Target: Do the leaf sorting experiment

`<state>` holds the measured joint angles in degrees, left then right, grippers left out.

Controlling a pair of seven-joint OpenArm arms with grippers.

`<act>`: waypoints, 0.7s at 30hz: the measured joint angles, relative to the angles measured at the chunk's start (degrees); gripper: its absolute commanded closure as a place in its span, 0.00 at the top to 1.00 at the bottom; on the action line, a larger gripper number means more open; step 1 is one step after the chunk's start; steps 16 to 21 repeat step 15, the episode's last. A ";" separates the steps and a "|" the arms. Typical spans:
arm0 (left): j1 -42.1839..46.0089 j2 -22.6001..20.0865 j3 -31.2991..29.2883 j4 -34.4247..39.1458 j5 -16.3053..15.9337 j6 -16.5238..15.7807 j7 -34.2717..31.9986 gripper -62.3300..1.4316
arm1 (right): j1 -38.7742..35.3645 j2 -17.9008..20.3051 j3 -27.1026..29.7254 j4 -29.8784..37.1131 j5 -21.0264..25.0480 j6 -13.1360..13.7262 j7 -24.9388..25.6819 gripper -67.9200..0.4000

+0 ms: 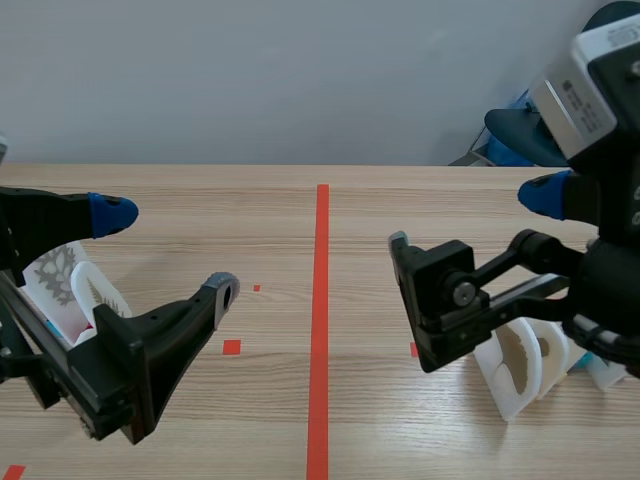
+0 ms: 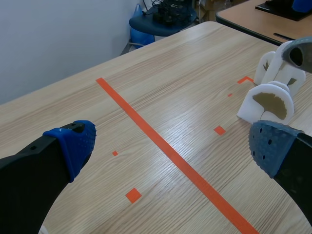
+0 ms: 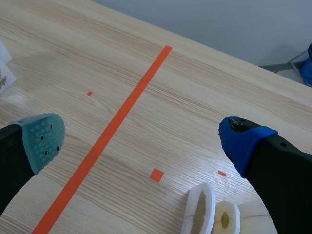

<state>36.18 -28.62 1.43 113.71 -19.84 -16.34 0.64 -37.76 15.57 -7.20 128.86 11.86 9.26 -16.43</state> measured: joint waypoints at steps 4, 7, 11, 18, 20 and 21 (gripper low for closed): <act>0.00 0.00 0.00 0.00 0.00 0.00 0.00 1.00 | -2.29 0.17 0.00 -0.92 -0.02 0.00 -0.44 1.00; 0.00 0.00 0.00 0.00 0.00 0.00 0.00 1.00 | -2.78 0.17 0.00 -1.25 -0.02 -0.04 -0.11 1.00; 0.00 0.00 0.00 0.00 0.00 0.00 0.02 1.00 | -2.75 0.17 0.00 -1.25 -0.02 -0.02 0.04 1.00; 0.00 0.00 0.00 0.00 0.00 0.00 0.00 1.00 | -2.75 0.17 0.00 -1.27 -0.02 -0.02 0.44 1.00; 0.00 0.00 0.00 0.00 0.00 0.00 0.00 1.00 | -2.75 0.17 0.00 -1.27 -0.02 -0.02 0.44 1.00; 0.00 0.00 0.00 0.00 0.00 0.00 0.00 1.00 | -2.75 0.17 0.00 -1.27 -0.02 -0.02 0.44 1.00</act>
